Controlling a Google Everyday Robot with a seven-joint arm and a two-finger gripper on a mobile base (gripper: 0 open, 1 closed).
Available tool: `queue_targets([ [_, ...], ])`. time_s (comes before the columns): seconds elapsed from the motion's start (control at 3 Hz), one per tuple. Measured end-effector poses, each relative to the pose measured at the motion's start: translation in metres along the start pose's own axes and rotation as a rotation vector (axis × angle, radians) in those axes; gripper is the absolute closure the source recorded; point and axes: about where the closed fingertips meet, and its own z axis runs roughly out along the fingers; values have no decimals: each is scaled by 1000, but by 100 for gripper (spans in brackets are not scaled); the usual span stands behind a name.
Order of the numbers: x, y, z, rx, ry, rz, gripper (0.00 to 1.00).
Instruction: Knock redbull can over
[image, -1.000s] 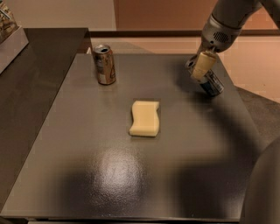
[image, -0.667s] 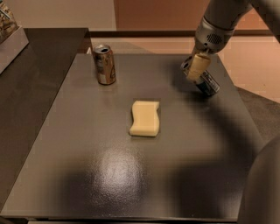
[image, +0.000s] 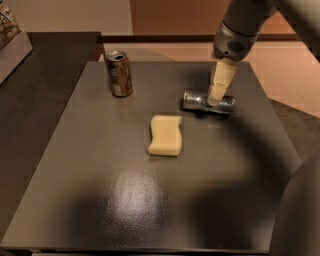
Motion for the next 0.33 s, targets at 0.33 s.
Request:
queue_targets([
  [0.33,0,0,0,0,0,0,0],
])
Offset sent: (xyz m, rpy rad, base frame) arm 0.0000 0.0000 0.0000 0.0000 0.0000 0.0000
